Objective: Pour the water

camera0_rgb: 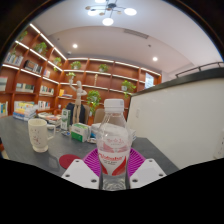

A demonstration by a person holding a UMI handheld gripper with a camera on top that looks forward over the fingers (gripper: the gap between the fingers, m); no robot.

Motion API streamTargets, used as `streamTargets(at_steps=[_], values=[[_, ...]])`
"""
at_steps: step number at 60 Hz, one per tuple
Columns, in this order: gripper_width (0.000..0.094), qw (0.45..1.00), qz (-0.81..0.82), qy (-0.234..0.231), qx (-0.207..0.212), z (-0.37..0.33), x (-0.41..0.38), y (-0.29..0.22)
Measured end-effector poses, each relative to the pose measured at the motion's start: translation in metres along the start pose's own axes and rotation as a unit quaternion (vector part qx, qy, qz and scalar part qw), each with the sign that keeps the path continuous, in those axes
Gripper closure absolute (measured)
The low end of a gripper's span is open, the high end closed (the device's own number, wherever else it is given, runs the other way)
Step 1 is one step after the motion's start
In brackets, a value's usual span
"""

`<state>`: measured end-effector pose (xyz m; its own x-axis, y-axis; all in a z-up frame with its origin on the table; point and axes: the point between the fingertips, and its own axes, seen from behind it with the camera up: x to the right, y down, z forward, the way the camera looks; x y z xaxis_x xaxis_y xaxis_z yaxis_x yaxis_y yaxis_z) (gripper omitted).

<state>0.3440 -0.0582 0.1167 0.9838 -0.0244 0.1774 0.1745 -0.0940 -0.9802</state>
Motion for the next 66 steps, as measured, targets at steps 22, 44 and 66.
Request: streamTargets(at_steps=[22, 44, 66], values=[[0.0607, 0.899, -0.436, 0.005, 0.034, 0.062, -0.082, -0.07], [0.0582, 0.652, -0.75, 0.025, 0.109, 0.091, -0.161, -0.107], [0.0581, 0.479, -0.861, 0.054, 0.163, 0.094, -0.191, -0.131]])
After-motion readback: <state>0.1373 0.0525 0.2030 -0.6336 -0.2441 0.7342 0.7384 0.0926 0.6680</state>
